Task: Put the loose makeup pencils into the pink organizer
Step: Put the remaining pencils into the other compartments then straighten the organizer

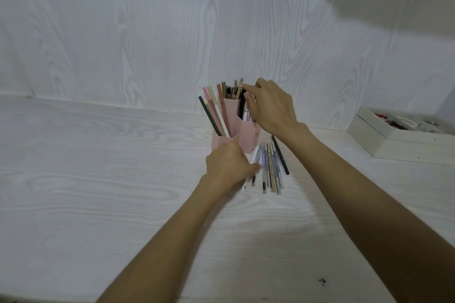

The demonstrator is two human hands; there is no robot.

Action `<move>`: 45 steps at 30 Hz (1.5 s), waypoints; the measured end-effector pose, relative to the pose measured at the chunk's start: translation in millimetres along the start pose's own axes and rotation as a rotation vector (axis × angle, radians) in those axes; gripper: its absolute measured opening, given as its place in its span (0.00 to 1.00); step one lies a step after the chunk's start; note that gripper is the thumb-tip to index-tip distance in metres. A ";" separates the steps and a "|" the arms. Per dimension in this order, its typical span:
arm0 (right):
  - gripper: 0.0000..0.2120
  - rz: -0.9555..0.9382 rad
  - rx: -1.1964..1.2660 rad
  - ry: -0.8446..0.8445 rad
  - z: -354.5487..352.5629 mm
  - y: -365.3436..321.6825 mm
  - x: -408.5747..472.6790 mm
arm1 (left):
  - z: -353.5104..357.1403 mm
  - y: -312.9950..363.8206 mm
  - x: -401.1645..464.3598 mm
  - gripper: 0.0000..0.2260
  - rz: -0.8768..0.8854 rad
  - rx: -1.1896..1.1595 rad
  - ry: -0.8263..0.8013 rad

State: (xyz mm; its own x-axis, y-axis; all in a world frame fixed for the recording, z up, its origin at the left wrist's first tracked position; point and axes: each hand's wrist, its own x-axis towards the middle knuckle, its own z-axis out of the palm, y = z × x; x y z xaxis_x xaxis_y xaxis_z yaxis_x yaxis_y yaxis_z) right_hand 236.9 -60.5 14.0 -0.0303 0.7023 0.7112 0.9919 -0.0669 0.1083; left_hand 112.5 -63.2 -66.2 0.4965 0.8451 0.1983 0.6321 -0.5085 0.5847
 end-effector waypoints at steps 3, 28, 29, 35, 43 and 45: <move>0.21 -0.030 -0.123 -0.118 1.0 0.3 -3.3 | -0.6 -0.1 0.5 0.23 -0.004 0.016 -0.018; 0.28 0.827 0.410 -0.590 -6.8 44.4 -99.5 | -19.2 24.5 26.5 0.27 -0.088 0.150 -0.406; 0.28 0.845 0.453 -0.582 -7.9 46.0 -99.7 | -17.1 22.1 25.6 0.26 -0.092 0.078 -0.390; 0.28 1.079 0.904 -0.500 -13.5 51.8 -105.8 | -32.9 27.8 13.1 0.13 -0.024 -0.162 -0.290; 0.21 1.123 1.112 -0.408 -18.8 46.3 -107.0 | -77.5 59.9 25.6 0.12 0.221 -0.369 0.392; 0.17 1.129 1.147 -0.379 -19.3 45.6 -106.6 | -75.9 58.9 32.1 0.12 0.212 -0.278 0.447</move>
State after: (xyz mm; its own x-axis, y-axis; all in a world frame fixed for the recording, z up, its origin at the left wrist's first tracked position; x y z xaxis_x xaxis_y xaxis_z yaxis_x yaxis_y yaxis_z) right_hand 283.0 -152.2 -43.5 0.5825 0.7992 -0.1484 0.0648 -0.2276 -0.9716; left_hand 120.5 -53.5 34.3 0.2575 0.7476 0.6122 0.3354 -0.6633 0.6689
